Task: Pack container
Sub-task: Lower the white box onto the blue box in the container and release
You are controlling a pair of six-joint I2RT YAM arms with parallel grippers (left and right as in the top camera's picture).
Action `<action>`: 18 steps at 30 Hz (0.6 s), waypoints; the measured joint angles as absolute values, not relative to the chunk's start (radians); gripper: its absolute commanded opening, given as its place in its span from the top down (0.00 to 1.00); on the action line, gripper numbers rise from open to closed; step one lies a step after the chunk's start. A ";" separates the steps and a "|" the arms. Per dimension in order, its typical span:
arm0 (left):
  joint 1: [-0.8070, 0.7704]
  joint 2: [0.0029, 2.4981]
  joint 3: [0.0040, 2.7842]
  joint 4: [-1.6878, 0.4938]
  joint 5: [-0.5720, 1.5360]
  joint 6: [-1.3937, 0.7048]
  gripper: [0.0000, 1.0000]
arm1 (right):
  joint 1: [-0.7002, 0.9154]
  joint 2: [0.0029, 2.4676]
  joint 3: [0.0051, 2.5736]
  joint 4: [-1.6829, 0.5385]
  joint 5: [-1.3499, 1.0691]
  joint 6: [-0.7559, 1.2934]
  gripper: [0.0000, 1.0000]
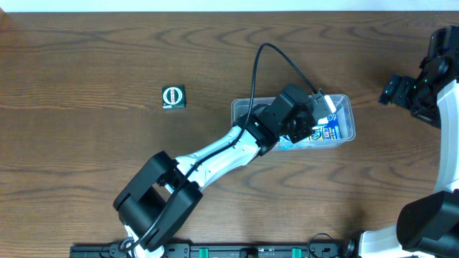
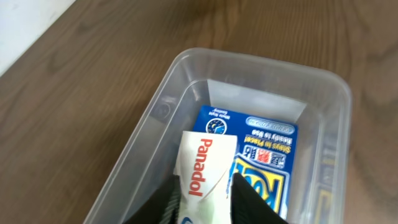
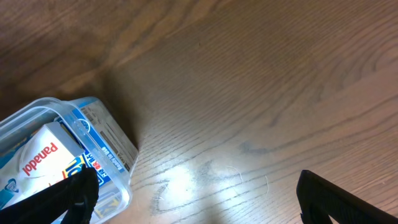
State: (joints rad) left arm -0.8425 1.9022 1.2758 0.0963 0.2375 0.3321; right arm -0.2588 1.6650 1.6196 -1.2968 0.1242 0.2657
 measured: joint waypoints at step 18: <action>-0.842 1.832 1.617 -0.527 0.103 -0.054 0.92 | -0.259 1.665 1.620 -1.297 0.124 0.266 0.01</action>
